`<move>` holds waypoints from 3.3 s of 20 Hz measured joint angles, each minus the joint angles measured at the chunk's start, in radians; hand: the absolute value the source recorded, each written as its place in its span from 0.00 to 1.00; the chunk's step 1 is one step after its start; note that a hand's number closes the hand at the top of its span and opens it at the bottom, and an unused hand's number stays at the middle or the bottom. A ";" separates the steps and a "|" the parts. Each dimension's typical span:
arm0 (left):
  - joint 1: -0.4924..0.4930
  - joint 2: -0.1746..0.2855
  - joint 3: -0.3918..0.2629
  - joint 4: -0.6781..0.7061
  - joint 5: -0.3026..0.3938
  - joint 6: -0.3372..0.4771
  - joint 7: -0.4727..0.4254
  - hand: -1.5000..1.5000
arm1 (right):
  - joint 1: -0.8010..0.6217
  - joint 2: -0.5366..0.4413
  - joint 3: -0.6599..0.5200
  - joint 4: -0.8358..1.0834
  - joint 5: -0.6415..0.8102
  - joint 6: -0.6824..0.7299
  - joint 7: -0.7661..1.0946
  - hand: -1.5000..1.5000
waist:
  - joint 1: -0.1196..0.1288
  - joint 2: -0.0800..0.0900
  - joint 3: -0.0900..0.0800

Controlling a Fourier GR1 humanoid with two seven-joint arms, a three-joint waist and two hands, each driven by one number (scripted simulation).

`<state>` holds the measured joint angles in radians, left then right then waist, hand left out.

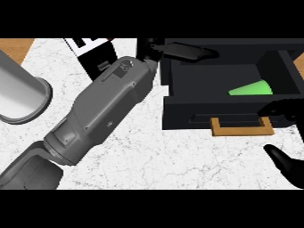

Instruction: Pick up the cup, place it into the drawer and close the drawer

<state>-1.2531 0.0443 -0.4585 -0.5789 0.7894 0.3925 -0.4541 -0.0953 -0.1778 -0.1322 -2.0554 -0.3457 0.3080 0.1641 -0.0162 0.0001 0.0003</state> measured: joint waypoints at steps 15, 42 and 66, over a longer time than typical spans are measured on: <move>0.438 0.290 0.059 -0.530 0.028 0.022 0.139 0.00 | 0.079 -0.089 0.077 -0.018 0.282 0.080 -0.027 1.00 | 0.046 -0.010 -0.001; 1.102 0.530 0.298 -0.919 0.065 -0.317 0.093 0.00 | -0.157 -0.069 0.378 0.707 1.129 -0.195 -0.380 0.00 | 0.031 0.001 0.000; 1.148 0.479 0.412 -0.847 0.011 -0.522 0.086 0.00 | -0.795 -0.087 0.115 1.700 1.121 -0.233 -0.769 0.00 | 0.070 0.002 -0.003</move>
<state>-0.1053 0.5237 -0.0464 -1.4261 0.8002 -0.1298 -0.3683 -0.8899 -0.2653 -0.0169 -0.3558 0.7754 0.0749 -0.6047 0.0536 0.0020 -0.0030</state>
